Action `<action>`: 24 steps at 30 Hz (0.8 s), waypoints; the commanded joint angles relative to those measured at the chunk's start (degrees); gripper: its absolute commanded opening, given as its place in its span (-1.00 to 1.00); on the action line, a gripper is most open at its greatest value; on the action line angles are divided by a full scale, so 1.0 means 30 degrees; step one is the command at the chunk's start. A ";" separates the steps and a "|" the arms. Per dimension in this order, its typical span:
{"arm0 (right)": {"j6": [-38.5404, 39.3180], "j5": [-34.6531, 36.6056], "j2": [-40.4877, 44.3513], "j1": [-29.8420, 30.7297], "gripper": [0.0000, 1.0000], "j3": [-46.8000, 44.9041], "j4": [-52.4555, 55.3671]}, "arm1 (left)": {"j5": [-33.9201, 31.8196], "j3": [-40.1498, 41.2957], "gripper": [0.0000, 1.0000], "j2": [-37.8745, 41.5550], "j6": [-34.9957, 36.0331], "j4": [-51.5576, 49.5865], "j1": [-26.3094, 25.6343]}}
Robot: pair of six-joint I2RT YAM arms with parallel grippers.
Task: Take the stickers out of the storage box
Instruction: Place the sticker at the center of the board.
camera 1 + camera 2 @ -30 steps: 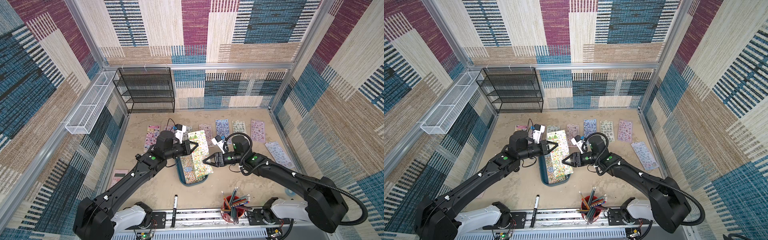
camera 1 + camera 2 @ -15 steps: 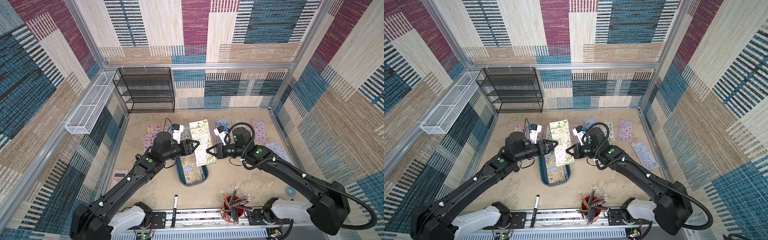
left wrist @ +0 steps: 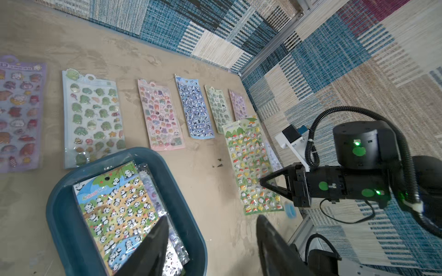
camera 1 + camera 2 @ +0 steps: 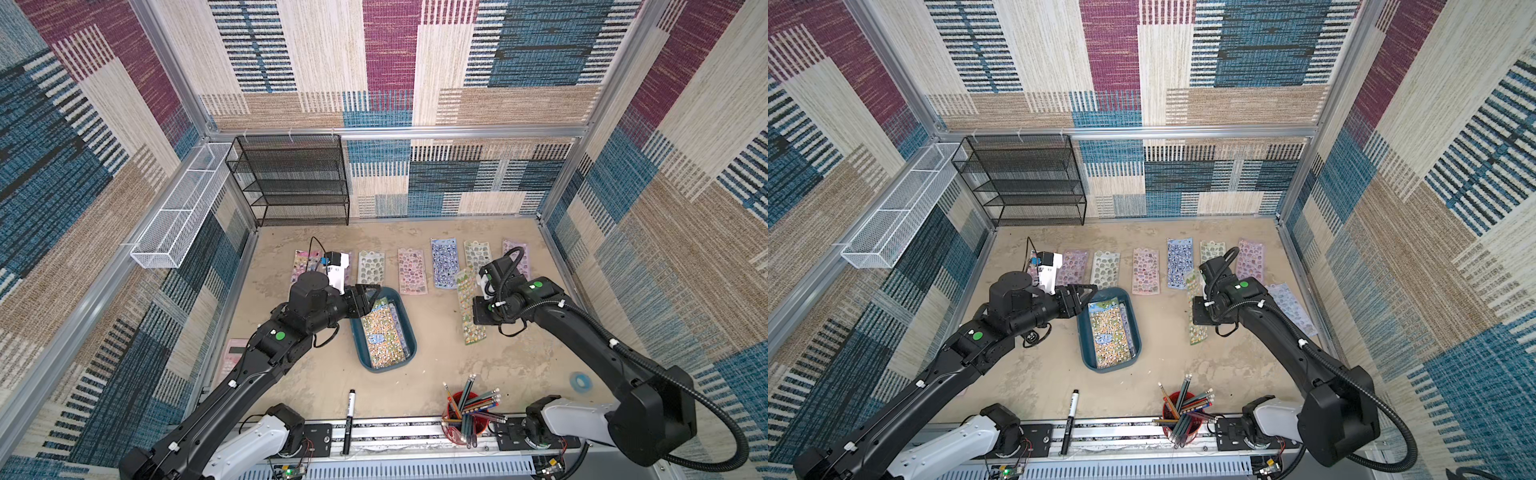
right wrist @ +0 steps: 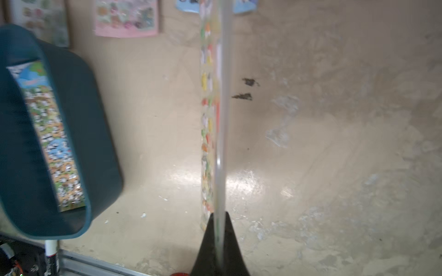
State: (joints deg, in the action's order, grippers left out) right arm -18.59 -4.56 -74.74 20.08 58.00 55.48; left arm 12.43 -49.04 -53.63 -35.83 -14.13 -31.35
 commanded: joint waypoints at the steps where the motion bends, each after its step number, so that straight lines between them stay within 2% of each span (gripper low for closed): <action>1: -0.0183 0.0970 -0.1053 -0.0946 -1.00 -0.0322 0.1142 | 0.0576 0.0333 0.19 0.0029 0.0279 0.0327 0.0021; 9: -0.1338 0.3695 -0.4153 -0.2094 -1.00 0.0197 0.1789 | 0.1902 0.1122 0.19 -0.0444 0.0040 0.1562 0.0051; 15: -0.1930 0.6055 -0.7481 -0.2903 -1.00 0.0034 0.1803 | 0.3025 0.1287 0.19 -0.1017 -0.0112 0.2336 0.0124; 19: -0.2124 0.6759 -0.9325 -0.3325 -1.00 0.0287 0.1925 | 0.3329 0.1557 0.19 -0.0966 -0.0242 0.2602 0.0139; 22: -0.2527 0.7899 -1.0130 -0.3460 -0.83 0.0501 0.2022 | 0.3278 0.1798 0.19 -0.0766 -0.0371 0.2730 0.0168; 24: -0.2907 0.8723 -1.0413 -0.3510 -0.55 0.0507 0.2190 | 0.3270 0.1872 0.19 -0.0697 -0.0389 0.2724 0.0212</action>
State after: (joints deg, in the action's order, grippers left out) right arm -24.88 18.87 -104.38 9.82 59.99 65.52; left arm 21.34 -43.75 -56.10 -36.14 -8.38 -30.87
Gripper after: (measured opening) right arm 0.163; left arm 0.595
